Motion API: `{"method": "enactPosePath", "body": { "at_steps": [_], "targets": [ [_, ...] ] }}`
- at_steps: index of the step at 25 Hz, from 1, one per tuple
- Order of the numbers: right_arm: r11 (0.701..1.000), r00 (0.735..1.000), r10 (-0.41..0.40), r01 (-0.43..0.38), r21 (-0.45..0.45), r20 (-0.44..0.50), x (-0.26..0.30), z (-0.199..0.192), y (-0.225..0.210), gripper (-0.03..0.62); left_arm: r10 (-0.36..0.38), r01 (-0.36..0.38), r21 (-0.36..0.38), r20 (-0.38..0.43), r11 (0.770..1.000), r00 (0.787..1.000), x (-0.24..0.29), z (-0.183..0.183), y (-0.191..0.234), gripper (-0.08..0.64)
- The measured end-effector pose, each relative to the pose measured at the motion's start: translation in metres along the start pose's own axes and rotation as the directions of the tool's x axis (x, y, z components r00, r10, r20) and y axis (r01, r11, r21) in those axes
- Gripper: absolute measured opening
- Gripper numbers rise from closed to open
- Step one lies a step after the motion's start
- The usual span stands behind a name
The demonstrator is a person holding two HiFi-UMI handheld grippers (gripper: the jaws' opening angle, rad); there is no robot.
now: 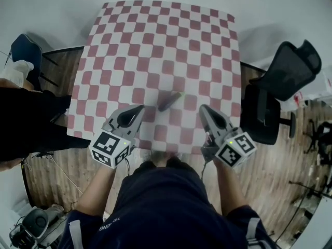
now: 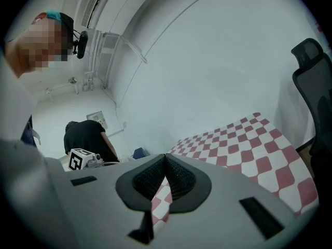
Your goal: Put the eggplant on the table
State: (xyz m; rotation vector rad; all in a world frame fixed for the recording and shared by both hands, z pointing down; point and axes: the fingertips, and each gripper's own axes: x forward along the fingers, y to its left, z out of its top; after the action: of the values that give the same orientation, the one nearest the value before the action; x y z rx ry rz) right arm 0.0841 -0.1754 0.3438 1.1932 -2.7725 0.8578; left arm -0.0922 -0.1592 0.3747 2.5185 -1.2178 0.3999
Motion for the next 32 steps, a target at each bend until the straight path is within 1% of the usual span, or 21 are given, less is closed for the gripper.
{"method": "enactPosePath", "body": {
  "at_steps": [7,15,32],
  "targets": [
    [1.000,1.000,-0.001,0.002,-0.022,0.018,-0.001,0.004,0.015,0.015,-0.016,0.015,0.015,0.027,1.000,1.000,-0.012,0.012,-0.001,0.025],
    [1.000,1.000,-0.001,0.001,-0.023,0.021,-0.002,0.001,0.030,0.015,-0.033,0.032,0.023,0.044,0.999,0.998,-0.020,0.020,-0.003,0.025],
    [1.000,1.000,-0.015,0.015,-0.022,0.014,-0.003,-0.009,0.038,0.015,-0.045,0.044,0.013,0.050,0.999,0.998,-0.027,0.014,-0.005,0.025]
  ]
}}
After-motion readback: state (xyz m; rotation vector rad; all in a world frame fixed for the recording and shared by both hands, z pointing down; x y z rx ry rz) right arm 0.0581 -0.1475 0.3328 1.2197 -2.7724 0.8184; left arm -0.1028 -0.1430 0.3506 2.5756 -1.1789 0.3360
